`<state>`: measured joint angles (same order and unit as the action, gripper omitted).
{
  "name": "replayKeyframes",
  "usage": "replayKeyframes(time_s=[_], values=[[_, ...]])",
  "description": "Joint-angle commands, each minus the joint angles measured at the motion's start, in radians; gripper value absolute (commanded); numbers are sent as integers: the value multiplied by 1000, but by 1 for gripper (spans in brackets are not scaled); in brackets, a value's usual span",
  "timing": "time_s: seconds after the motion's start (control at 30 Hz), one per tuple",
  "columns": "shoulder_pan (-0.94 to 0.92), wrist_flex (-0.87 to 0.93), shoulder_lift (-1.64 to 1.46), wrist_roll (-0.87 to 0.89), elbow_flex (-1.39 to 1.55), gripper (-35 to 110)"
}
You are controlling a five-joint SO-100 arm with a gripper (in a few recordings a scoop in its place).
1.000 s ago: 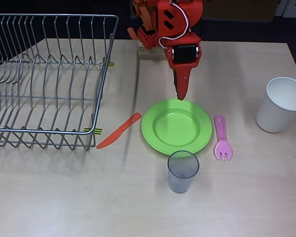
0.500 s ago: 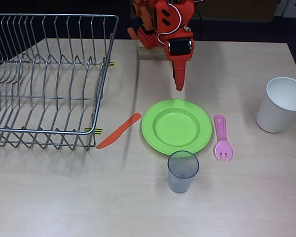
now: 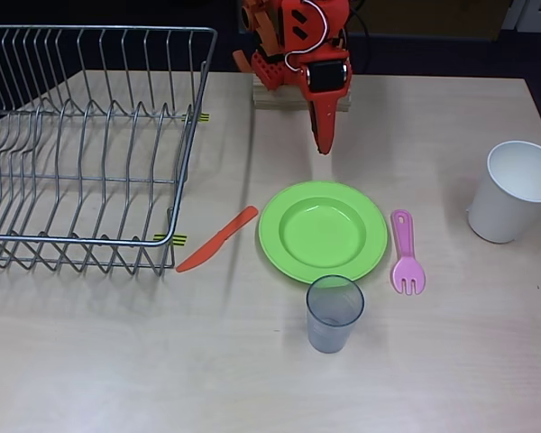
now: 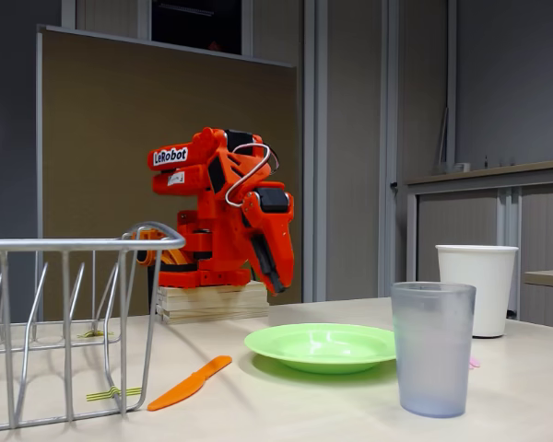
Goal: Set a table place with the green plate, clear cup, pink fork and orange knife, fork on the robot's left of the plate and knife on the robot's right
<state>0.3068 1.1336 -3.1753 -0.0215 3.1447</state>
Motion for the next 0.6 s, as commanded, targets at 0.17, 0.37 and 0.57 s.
replayKeyframes(time_s=[0.17, 0.37, 0.57], values=[[28, 80, -147, -15, -3, 0], [41, 80, -147, -15, -3, 0], [41, 80, -147, -15, -3, 0]])
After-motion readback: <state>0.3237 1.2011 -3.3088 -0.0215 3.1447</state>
